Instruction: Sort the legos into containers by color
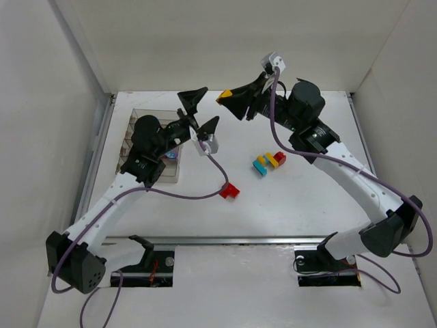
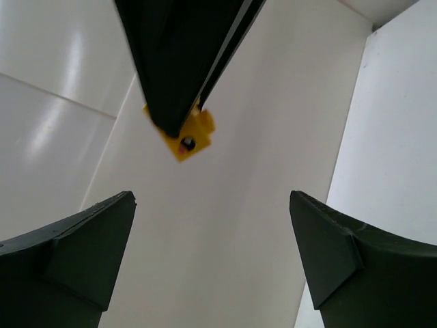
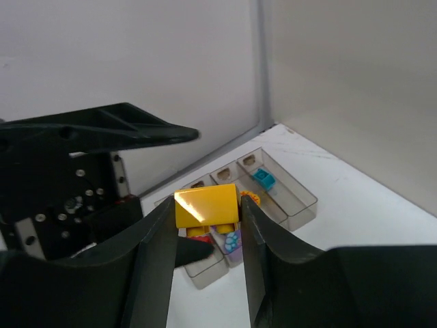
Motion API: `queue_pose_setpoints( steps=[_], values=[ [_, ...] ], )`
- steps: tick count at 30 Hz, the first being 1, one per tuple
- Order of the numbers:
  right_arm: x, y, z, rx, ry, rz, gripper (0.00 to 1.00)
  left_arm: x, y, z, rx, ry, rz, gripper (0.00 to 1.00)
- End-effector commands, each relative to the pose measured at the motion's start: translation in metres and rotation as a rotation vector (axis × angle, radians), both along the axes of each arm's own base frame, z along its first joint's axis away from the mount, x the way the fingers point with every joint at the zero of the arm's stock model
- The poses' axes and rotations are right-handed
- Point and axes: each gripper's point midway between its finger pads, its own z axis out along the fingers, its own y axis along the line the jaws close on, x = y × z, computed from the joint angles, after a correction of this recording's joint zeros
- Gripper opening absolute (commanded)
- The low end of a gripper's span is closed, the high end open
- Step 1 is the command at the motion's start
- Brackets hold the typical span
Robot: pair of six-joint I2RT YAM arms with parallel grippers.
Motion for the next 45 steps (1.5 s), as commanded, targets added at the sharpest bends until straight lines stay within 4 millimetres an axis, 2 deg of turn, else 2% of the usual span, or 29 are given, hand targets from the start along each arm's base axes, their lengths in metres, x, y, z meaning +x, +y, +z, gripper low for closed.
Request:
queue_pose_setpoints(
  steps=[1,3,5,7,9,10,13,14,17,18,22,24,25,26,27,28,29,31,32,33,35,36,37,38,40,41,44,45],
  values=[
    [-0.024,0.010,0.036,0.078,-0.049,0.084,0.00,-0.012,-0.007,0.056,-0.120,-0.088,-0.016,0.94],
    [-0.028,0.013,0.038,0.083,-0.056,0.094,0.00,-0.014,-0.012,0.060,-0.126,-0.097,-0.032,0.90],
    [-0.026,0.015,0.030,0.076,-0.046,0.094,0.00,-0.012,-0.014,0.062,-0.145,-0.095,-0.021,0.85],
    [-0.028,0.019,0.022,0.074,-0.028,0.105,0.00,-0.015,-0.021,0.064,-0.162,-0.076,-0.041,0.78],
    [-0.028,0.019,0.022,0.074,-0.028,0.105,0.00,-0.015,-0.020,0.068,-0.182,-0.065,-0.038,0.72],
    [-0.027,0.020,0.017,0.072,-0.012,0.107,0.00,-0.015,-0.020,0.068,-0.189,-0.053,-0.042,0.64],
    [-0.027,0.020,0.017,0.072,-0.012,0.107,0.00,-0.020,-0.022,0.074,-0.205,-0.061,-0.055,0.52],
    [-0.026,0.020,0.013,0.067,-0.004,0.107,0.00,-0.023,-0.020,0.078,-0.210,-0.070,-0.056,0.45],
    [-0.027,0.020,0.015,0.072,-0.011,0.107,0.00,-0.022,-0.019,0.078,-0.222,-0.053,-0.053,0.33],
    [-0.027,0.020,0.015,0.072,-0.012,0.107,0.00,-0.022,-0.019,0.078,-0.222,-0.053,-0.052,0.26],
    [-0.027,0.020,0.015,0.072,-0.012,0.107,0.00,-0.021,-0.018,0.077,-0.235,-0.037,-0.046,0.17],
    [-0.027,0.020,0.015,0.072,-0.012,0.107,0.00,-0.018,-0.016,0.077,-0.247,-0.026,-0.030,0.02],
    [-0.027,0.020,0.015,0.072,-0.012,0.107,0.10,-0.018,-0.016,0.077,-0.254,-0.016,-0.034,0.00],
    [-0.027,0.020,0.015,0.072,-0.012,0.107,0.49,-0.015,-0.013,0.077,-0.271,0.000,-0.012,0.00],
    [-0.029,0.018,0.019,0.078,-0.019,0.107,0.67,-0.014,-0.013,0.076,-0.291,0.027,-0.011,0.00],
    [-0.026,0.018,0.014,0.074,-0.007,0.091,0.86,-0.012,-0.012,0.072,-0.294,0.051,-0.004,0.00],
    [-0.027,0.013,0.020,0.086,-0.016,0.074,1.00,-0.009,-0.011,0.067,-0.292,0.078,0.003,0.00],
    [-0.015,0.003,0.017,0.108,0.015,-0.017,1.00,-0.001,0.001,0.058,-0.327,0.170,0.034,0.00],
    [-0.010,-0.002,0.010,0.115,0.039,-0.059,1.00,0.005,0.004,0.043,-0.320,0.246,0.052,0.00],
    [-0.011,-0.011,0.016,0.138,0.040,-0.098,1.00,0.008,0.009,0.037,-0.328,0.297,0.066,0.00],
    [0.000,-0.028,0.011,0.165,0.068,-0.211,1.00,0.019,0.023,0.015,-0.351,0.429,0.108,0.00],
    [0.001,-0.041,0.017,0.184,0.060,-0.253,1.00,0.021,0.027,-0.007,-0.320,0.515,0.129,0.00],
    [0.003,-0.047,0.017,0.192,0.062,-0.286,1.00,0.017,0.029,-0.014,-0.295,0.546,0.113,0.00],
    [0.007,-0.056,0.016,0.204,0.068,-0.338,1.00,0.020,0.037,-0.032,-0.273,0.594,0.131,0.00],
    [0.006,-0.064,0.018,0.211,0.060,-0.371,1.00,0.015,0.040,-0.083,-0.134,0.708,0.141,0.00],
    [0.008,-0.063,0.012,0.194,0.060,-0.375,1.00,0.020,0.045,-0.104,-0.116,0.764,0.175,0.00],
    [0.009,-0.062,-0.001,0.170,0.082,-0.378,1.00,0.038,0.077,-0.150,-0.122,0.899,0.314,0.00],
    [0.010,-0.062,-0.005,0.153,0.082,-0.381,1.00,0.051,0.095,-0.166,-0.142,0.944,0.380,0.00]
  ],
)
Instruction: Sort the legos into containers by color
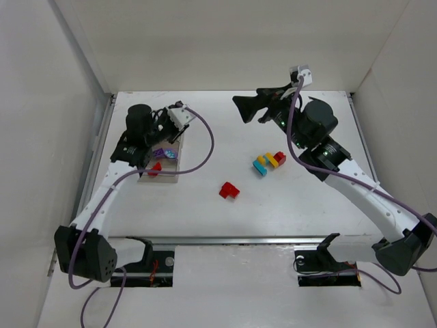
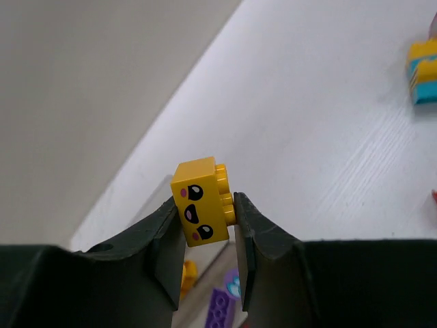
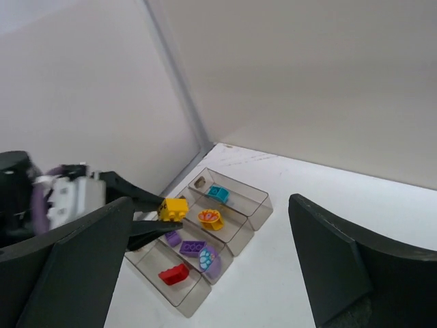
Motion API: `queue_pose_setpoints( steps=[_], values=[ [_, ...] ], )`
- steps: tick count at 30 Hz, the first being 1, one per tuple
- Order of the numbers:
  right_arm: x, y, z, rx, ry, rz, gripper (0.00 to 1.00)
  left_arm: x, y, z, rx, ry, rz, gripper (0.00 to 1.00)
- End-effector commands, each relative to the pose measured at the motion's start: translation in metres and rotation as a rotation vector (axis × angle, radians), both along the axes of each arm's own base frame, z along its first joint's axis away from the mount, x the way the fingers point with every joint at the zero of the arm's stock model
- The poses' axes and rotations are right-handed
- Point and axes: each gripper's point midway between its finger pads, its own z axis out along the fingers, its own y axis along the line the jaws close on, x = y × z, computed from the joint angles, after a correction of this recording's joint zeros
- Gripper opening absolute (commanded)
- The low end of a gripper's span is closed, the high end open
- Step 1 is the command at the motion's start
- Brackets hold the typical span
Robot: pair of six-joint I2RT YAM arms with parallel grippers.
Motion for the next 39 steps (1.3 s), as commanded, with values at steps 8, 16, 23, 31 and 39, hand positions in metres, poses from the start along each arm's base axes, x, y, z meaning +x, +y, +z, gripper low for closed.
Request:
queue_pose_setpoints(
  steps=[8,16,23,31,39],
  values=[
    [0.010,-0.006,-0.017,-0.067,0.010,-0.058,1.00,0.058,0.101,-0.134,0.168,0.324,0.255,0.00],
    [0.007,-0.007,-0.022,-0.091,0.002,-0.051,1.00,0.101,0.122,-0.154,0.165,0.348,0.300,0.00],
    [0.007,-0.010,-0.028,-0.096,0.012,-0.061,1.00,0.110,0.126,-0.177,0.171,0.398,0.332,0.00],
    [0.006,-0.008,-0.020,-0.091,0.002,-0.051,1.00,0.119,0.129,-0.190,0.149,0.412,0.370,0.17],
    [0.008,-0.004,-0.027,-0.105,0.016,-0.041,1.00,0.126,0.126,-0.185,0.104,0.424,0.381,0.54]
  ],
)
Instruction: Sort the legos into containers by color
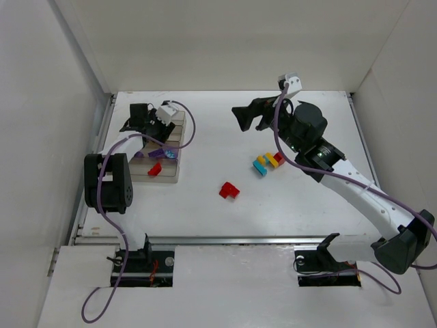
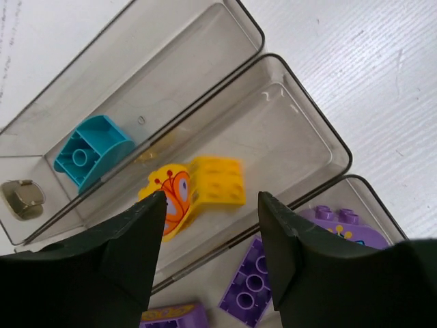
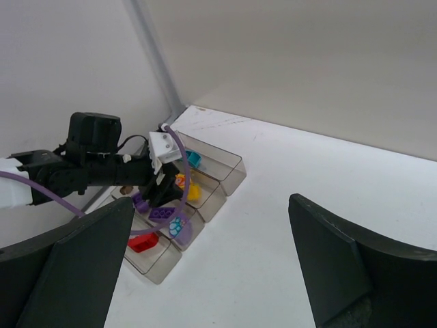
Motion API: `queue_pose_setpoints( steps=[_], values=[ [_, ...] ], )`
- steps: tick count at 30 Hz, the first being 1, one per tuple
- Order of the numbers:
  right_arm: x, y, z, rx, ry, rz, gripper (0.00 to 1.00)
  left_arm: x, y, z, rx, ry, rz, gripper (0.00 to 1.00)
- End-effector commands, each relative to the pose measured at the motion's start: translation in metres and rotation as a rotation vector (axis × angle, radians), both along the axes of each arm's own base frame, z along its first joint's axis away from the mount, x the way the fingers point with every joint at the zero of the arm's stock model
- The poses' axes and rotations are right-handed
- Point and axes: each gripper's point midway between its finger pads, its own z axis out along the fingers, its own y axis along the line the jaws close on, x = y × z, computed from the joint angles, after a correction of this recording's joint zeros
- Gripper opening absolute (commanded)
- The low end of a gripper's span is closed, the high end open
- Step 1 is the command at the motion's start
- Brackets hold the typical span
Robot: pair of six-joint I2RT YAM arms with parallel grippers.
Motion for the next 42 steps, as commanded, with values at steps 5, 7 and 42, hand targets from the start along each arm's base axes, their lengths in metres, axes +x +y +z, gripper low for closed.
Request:
queue_pose_setpoints(
  steps=[5,7,42],
  values=[
    [-0.002,-0.003,0.022,0.009,-0.057,0.001,1.00,0.014,0.001,0.025,-0.022,-0.023,0.023,0.57],
    [-0.002,-0.003,0.022,0.009,-0.057,0.001,1.00,0.014,-0.001,0.034,-0.028,-0.042,0.016,0.57],
    [-0.092,0.047,-0.303,-0.877,0.537,0.569,0.88,-0.102,-0.066,0.158,-0.360,-0.024,0.024,0.56]
  ],
)
